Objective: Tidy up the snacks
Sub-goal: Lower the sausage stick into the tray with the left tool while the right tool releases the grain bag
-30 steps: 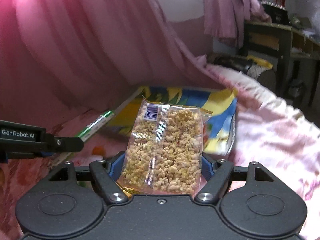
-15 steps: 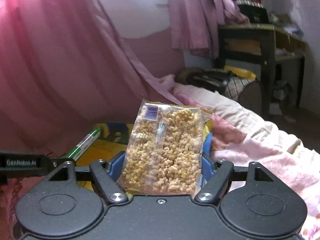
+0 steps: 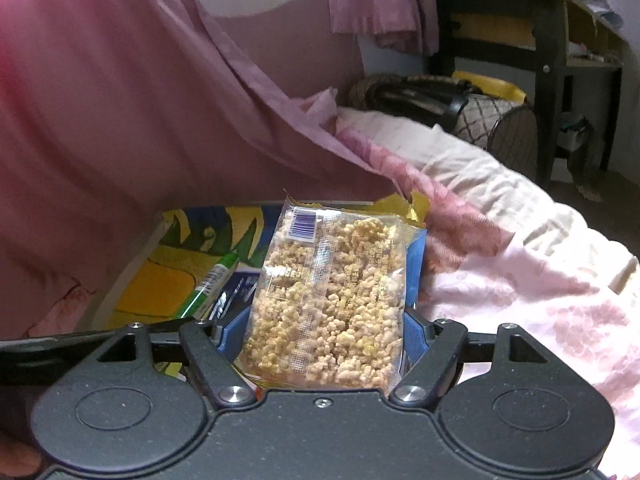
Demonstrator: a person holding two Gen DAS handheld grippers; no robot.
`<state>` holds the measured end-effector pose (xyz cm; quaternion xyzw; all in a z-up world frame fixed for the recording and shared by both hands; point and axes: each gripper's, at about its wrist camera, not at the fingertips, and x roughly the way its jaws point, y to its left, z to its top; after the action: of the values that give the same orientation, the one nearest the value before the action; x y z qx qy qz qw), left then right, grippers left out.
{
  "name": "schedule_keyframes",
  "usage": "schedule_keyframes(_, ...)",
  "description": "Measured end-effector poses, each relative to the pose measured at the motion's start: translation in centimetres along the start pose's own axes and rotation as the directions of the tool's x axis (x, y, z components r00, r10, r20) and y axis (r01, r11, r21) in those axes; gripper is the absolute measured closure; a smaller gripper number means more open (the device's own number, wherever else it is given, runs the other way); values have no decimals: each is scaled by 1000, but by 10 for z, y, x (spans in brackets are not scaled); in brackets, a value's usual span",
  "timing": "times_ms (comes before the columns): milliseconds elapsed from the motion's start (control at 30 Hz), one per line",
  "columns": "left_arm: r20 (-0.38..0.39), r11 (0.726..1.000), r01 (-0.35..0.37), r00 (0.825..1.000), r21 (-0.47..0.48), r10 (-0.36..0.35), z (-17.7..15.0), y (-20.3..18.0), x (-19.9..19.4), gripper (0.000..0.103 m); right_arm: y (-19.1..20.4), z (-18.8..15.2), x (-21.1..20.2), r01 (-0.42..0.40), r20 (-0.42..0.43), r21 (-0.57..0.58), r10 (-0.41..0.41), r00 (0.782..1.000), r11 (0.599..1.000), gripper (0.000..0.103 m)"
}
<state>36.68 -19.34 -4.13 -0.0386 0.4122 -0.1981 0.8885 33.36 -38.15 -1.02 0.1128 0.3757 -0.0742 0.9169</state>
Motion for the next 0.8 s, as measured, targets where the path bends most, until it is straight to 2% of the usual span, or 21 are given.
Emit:
schedule_keyframes(200, -40, 1000, -18, 999, -9, 18, -7, -1, 9, 85, -6, -2, 13, -44, -58, 39, 46, 997, 998, 26)
schedule_keyframes(500, -80, 999, -36, 996, -28, 34, -10, 5, 11, 83, -5, -6, 21, -43, -95, 34, 46, 994, 998, 26)
schedule_keyframes(667, -91, 997, -44, 995, -61, 38, -10, 11, 7, 81, -6, -7, 22, -48, -92, 43, 52, 994, 998, 16)
schedule_keyframes(800, -81, 995, -46, 996, -86, 39, -7, 16, -4, 58, -5, -7, 19, -51, -84, 48, 55, 995, 998, 11)
